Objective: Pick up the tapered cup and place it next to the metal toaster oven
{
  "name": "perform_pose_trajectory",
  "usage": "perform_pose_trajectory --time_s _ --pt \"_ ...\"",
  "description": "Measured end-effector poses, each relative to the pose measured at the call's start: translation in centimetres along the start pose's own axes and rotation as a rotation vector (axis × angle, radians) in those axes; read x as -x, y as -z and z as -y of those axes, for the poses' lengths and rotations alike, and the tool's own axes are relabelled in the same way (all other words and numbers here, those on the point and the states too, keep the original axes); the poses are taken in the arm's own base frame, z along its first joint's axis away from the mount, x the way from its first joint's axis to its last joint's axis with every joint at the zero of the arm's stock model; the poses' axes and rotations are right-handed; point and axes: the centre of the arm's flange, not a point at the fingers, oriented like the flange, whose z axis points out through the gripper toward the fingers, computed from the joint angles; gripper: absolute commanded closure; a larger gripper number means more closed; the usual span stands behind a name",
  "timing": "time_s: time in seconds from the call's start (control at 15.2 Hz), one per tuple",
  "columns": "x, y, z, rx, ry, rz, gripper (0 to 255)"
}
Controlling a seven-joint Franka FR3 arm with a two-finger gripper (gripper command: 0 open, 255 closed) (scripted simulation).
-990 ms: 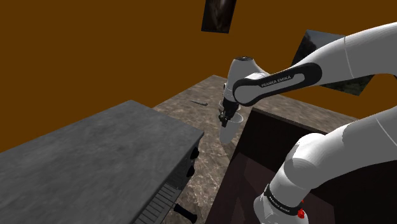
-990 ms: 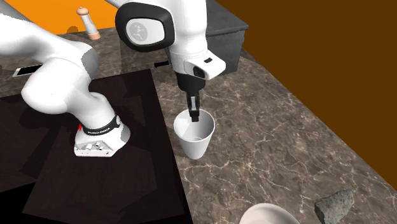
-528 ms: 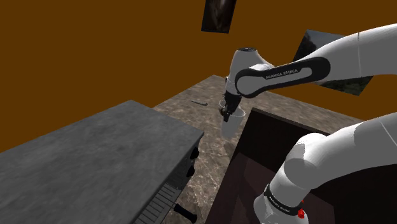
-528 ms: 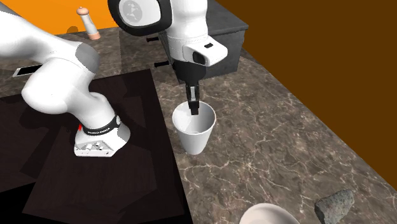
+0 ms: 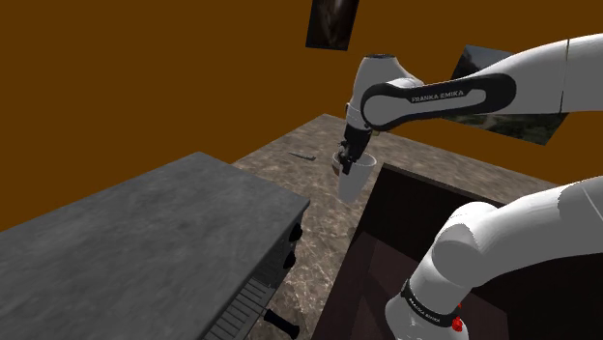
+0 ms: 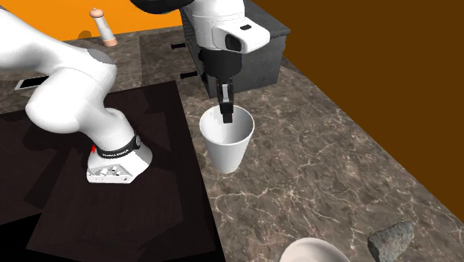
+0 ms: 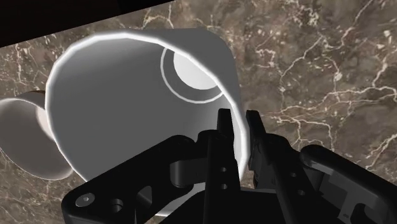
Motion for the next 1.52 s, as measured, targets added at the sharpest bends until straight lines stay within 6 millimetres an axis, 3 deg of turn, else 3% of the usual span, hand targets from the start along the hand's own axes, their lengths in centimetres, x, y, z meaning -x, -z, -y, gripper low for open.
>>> perform_pose_trajectory --time_s 1.52 --pt "-0.6 12.1 -2.0 0.000 0.000 0.000 255"
